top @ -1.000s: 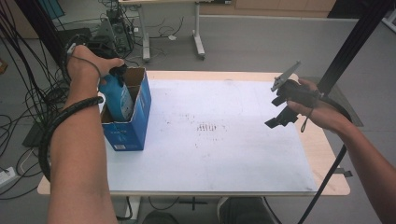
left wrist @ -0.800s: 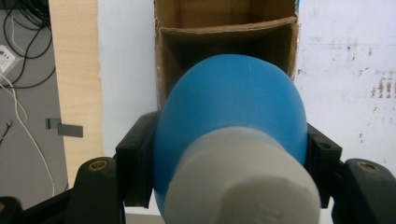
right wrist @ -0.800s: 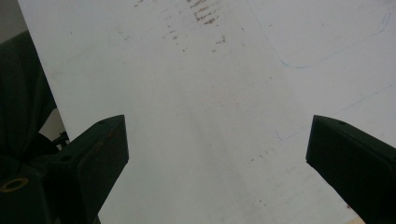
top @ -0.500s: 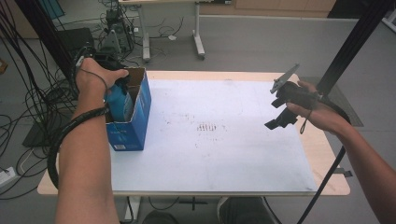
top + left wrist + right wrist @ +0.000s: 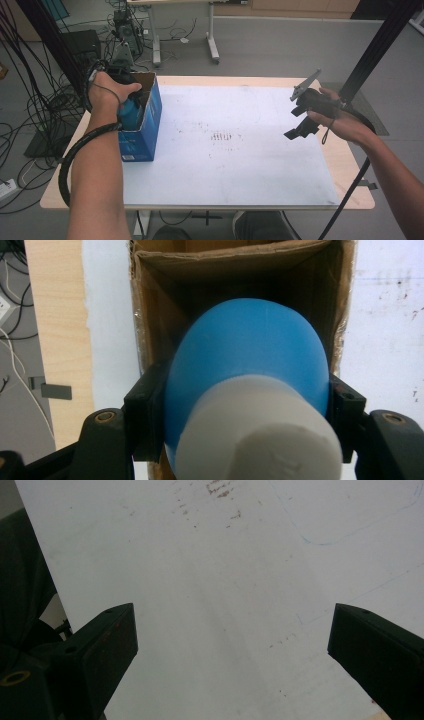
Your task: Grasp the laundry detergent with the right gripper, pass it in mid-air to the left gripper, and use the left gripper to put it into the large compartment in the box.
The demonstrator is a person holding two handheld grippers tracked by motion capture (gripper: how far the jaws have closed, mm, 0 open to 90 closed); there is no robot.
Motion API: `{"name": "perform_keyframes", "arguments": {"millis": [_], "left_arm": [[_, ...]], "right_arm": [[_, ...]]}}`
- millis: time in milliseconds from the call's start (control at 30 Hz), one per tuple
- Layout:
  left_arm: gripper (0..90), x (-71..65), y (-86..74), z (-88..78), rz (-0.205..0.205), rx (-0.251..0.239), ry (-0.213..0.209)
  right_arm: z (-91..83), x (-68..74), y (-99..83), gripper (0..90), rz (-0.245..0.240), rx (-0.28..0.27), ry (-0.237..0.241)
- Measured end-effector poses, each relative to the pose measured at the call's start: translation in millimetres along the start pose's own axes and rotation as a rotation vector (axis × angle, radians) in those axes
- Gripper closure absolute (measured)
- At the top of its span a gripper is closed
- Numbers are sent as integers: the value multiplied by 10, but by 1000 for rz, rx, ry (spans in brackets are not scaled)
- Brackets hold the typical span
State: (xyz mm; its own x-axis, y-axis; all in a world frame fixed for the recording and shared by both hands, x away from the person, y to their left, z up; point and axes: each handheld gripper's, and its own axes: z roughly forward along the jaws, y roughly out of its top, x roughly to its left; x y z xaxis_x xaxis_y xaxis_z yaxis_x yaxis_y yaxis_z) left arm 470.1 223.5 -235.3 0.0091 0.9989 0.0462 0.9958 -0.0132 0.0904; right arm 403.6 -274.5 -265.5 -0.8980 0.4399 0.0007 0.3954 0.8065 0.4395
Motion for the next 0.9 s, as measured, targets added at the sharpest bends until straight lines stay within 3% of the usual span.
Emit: {"name": "perform_keyframes", "arguments": {"millis": [900], "left_arm": [[359, 18, -43, 320, 6, 31, -7]], "right_arm": [[59, -2, 33, 56, -8, 27, -1]]}}
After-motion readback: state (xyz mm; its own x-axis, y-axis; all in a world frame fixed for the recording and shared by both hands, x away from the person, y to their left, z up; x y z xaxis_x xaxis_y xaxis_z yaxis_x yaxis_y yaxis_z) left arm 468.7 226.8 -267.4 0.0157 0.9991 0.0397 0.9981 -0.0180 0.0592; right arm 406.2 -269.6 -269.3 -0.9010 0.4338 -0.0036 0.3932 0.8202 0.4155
